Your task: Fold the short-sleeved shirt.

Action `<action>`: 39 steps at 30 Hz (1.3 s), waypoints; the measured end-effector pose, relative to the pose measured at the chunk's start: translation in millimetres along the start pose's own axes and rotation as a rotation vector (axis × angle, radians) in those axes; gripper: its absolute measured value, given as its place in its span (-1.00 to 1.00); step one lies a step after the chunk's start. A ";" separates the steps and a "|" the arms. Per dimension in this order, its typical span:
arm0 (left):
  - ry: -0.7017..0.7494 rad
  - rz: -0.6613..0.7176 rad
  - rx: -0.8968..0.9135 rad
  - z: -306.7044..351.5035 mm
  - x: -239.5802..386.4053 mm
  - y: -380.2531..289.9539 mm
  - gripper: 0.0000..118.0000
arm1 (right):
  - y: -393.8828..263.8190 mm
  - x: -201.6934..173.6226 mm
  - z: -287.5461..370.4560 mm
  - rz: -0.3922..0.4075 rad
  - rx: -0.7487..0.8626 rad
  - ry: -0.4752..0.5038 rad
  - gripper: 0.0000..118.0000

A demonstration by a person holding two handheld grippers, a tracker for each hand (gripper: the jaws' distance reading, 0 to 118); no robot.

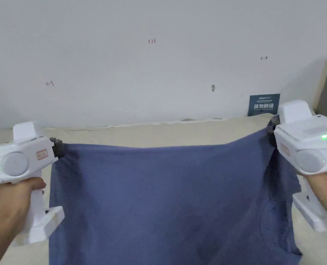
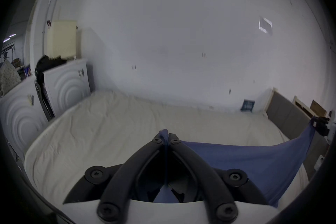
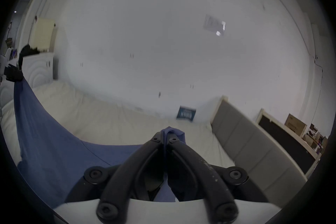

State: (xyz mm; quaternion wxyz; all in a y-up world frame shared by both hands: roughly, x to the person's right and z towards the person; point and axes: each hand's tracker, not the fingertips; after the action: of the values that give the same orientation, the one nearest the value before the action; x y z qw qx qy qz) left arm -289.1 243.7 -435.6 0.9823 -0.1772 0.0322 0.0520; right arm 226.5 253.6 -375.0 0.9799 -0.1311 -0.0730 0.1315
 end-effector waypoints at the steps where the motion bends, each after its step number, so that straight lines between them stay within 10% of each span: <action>1: 0.007 0.002 0.026 3.5 0.1 14.8 -0.97 | 15.8 2.8 1.9 -0.012 0.029 0.002 -0.92; 17: 0.029 0.028 0.313 12.0 10.9 154.7 -0.97 | 165.4 41.0 -15.2 -0.155 0.312 0.000 -0.92; 39: 0.060 -0.065 -0.208 -67.5 -13.0 -159.6 -0.97 | -115.3 -22.6 -62.9 -0.203 -0.202 0.161 -0.92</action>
State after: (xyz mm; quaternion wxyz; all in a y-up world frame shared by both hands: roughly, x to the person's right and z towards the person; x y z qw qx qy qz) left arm -287.0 70.1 -442.6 0.9583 -0.2807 0.0502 0.0178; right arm 243.6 125.0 -405.7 0.9726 -0.2312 -0.0199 0.0128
